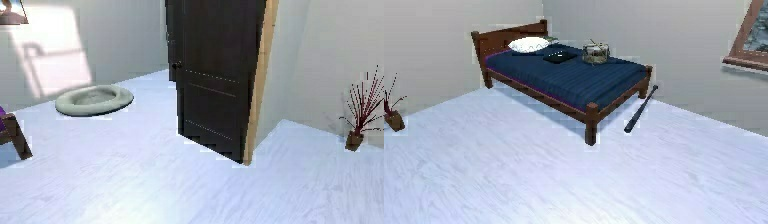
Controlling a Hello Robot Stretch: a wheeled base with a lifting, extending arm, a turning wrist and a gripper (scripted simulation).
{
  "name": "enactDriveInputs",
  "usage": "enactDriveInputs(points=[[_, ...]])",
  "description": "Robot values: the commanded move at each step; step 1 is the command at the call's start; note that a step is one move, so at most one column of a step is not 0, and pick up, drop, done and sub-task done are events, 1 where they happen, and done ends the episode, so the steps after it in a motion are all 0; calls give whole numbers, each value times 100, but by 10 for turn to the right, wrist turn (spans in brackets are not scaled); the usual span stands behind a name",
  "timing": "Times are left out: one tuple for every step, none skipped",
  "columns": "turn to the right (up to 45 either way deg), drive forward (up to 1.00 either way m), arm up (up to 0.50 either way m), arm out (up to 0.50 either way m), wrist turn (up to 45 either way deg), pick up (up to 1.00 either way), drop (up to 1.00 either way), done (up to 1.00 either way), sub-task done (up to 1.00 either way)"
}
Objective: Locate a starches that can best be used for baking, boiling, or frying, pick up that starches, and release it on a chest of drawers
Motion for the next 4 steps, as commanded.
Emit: enactDriveInputs(points=[[0, 50, 0, 0, 0, 0, 0, 0, 0], [-270, 0, 0, 0, 0, 0, 0, 0, 0], [0, 100, 0, 0, 0, 0, 0, 0, 0], [0, 70, 0, 0, 0, 0, 0, 0, 0]])
